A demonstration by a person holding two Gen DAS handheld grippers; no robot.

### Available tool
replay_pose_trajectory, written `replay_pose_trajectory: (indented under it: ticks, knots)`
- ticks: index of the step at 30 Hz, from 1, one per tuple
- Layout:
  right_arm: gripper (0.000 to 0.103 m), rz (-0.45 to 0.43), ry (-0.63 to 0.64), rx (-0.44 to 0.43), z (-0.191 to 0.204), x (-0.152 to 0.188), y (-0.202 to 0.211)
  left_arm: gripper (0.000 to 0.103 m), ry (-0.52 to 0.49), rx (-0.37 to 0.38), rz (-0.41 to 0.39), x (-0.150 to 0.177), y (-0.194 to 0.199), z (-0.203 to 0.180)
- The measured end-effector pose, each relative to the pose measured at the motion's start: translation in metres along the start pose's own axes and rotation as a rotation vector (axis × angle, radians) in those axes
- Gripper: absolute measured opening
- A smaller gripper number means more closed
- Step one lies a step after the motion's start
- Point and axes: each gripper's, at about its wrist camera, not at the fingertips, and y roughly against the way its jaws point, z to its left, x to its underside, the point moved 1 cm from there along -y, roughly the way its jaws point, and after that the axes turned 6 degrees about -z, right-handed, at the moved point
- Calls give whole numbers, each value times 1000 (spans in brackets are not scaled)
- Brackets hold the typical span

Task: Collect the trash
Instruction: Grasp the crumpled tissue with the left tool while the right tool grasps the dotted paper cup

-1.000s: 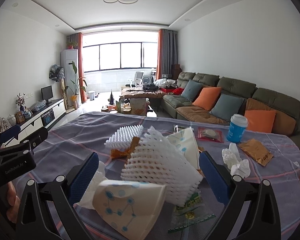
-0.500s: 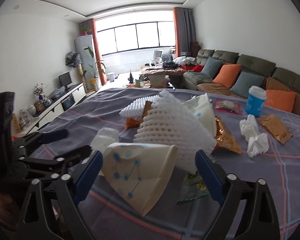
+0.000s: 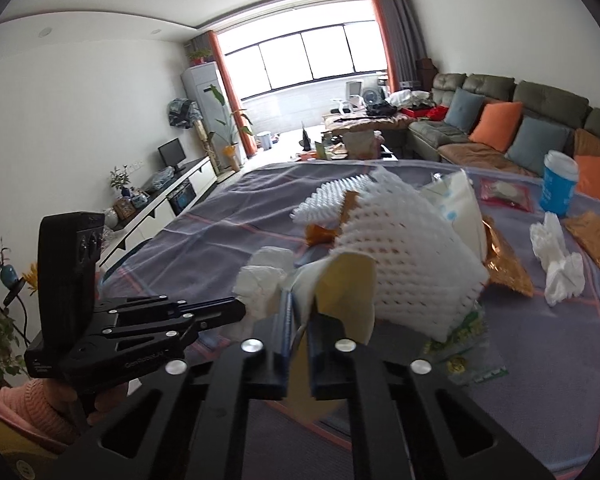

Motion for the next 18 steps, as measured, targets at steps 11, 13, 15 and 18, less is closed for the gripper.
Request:
replay_pose_trajectory:
  ticks: [11,13,15,18]
  knots:
    - [4,-30,76,-107,37,-41,-22,7,50,-64,-117,-18,55,38]
    - [4,-39,86,-109,41,-47,-26,8,60,-36,-99,-18,57,41]
    - [4,-44,83,-108,41,-50,-30,24,62,-7,-70,-15,53,42]
    - [4,-49,78,-100,39,-55,-34,46,69,51,-14,-9,35,39]
